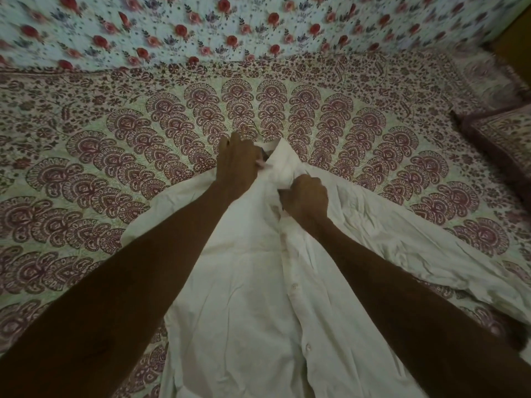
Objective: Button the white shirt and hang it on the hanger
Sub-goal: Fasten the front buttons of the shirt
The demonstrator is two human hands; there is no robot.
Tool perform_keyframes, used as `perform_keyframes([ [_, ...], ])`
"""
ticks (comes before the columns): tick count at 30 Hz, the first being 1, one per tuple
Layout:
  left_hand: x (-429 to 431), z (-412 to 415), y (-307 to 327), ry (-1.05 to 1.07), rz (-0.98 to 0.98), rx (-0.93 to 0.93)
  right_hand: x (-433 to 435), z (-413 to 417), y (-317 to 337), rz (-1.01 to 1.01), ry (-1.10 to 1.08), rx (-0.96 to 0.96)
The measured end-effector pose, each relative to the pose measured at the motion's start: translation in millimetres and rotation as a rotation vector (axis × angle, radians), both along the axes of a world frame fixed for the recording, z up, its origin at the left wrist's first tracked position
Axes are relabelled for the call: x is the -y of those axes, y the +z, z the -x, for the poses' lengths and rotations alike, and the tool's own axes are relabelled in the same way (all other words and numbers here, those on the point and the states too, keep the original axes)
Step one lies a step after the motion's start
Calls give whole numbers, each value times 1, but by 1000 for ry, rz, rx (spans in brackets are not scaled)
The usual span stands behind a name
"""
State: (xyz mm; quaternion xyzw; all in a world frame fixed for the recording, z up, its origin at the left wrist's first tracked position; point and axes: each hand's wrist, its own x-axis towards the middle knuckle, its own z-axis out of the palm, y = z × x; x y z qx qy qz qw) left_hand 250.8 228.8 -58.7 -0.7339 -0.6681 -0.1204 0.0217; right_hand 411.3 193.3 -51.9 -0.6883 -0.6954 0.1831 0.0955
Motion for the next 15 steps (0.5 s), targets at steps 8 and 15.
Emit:
perform_keyframes([
  [8,28,-17,-20,253,-103,470,8,-6,-25,81,-307,-263],
  [15,73,-44,-59,245,55,586,1,-4,-15,-80,13,106],
])
